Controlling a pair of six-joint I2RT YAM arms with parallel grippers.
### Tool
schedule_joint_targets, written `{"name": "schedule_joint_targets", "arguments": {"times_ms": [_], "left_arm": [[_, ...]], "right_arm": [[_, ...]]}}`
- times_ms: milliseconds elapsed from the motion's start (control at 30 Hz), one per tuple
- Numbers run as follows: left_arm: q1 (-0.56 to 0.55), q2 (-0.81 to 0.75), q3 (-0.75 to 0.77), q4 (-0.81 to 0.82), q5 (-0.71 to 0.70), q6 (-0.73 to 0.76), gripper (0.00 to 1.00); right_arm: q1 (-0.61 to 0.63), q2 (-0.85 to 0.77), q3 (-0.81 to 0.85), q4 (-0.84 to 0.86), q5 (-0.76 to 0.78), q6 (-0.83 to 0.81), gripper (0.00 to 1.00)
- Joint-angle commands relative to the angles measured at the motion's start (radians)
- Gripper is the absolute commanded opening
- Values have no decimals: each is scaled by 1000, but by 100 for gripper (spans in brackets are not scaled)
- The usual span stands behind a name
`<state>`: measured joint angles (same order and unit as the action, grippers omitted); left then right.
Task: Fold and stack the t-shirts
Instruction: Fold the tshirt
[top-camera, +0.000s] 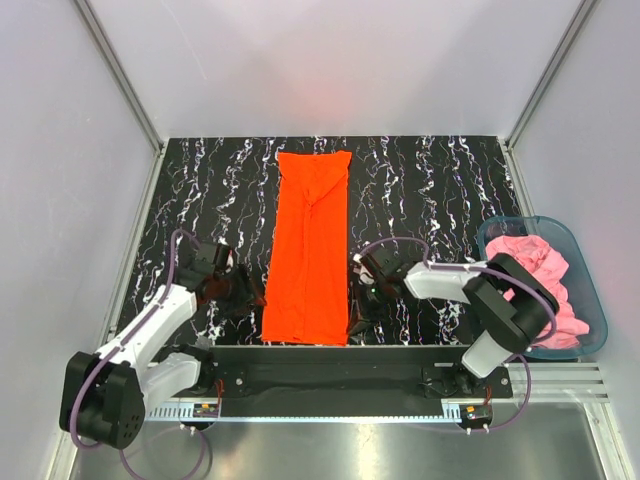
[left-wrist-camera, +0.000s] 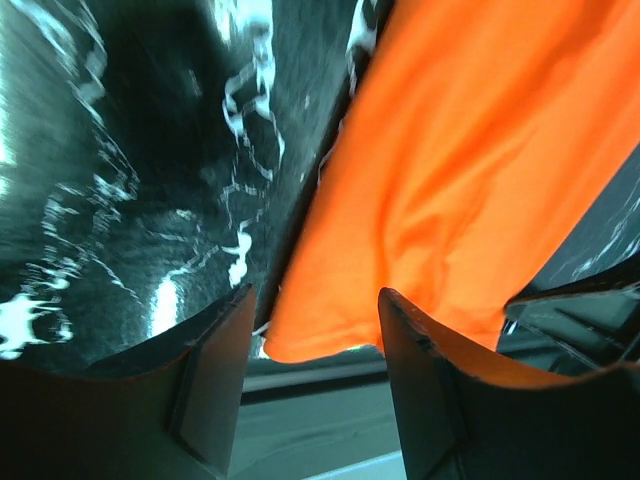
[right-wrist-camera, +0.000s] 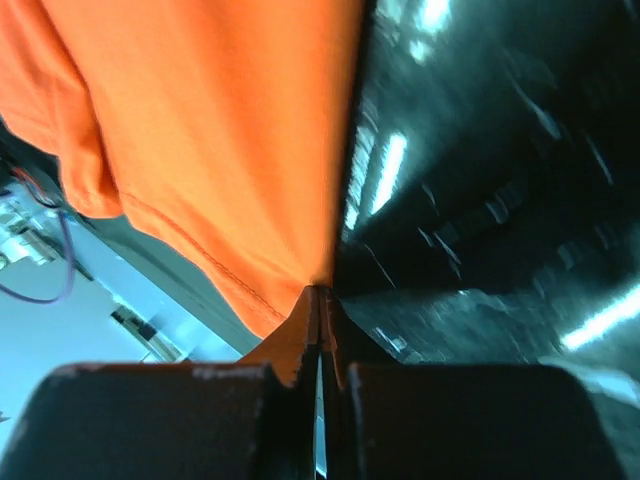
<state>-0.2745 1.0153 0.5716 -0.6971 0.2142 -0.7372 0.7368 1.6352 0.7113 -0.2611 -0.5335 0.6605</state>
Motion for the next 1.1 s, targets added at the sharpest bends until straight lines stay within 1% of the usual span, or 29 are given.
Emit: {"name": "schedule_joint_targets", "arguments": {"times_ms": [0, 33, 67, 100, 167, 200, 300, 467, 533, 600, 633, 667, 833, 967, 1067], "left_arm": [[-6, 6, -50, 80, 160, 9, 59], [-14, 18, -65, 111, 203, 6, 59], [-18, 41, -70, 113, 209, 2, 59], [-32, 51, -72, 114, 208, -1, 59], [-43, 63, -75, 114, 197, -8, 59], [-52, 65, -79, 114, 191, -10, 58], [-54, 68, -104, 114, 160, -33, 57], [-58, 80, -128, 130, 143, -62, 54], [-65, 98, -127, 117, 136, -62, 50], [-80, 104, -122, 58, 93, -77, 48], [-89, 98, -121, 48, 47, -102, 48], [-97, 95, -125, 53, 45, -111, 50], [-121, 101, -151, 80, 68, -131, 53], [-126, 117, -162, 84, 77, -142, 53], [-135, 120, -182, 82, 79, -163, 52]], "right_arm": [[-5, -102, -53, -44, 49, 8, 1], [-5, -126, -55, -47, 41, 10, 4], [-5, -150, -52, -55, 32, 14, 9], [-7, -194, -47, -66, 15, 24, 21], [-8, -225, -30, -84, 1, 28, 29], [-11, -239, -29, -92, -19, 36, 36], [-14, -215, -41, -80, -49, 34, 43], [-14, -167, -75, -1, -60, 63, 46], [-14, -144, -98, 37, -74, 91, 51], [-14, -127, -139, 115, -109, 144, 52], [-14, -124, -154, 143, -117, 165, 52], [-14, -120, -170, 192, -125, 180, 52], [-13, -87, -231, 298, -151, 238, 51], [-11, -40, -253, 399, -187, 283, 49], [-10, -25, -266, 424, -181, 312, 47]]}}
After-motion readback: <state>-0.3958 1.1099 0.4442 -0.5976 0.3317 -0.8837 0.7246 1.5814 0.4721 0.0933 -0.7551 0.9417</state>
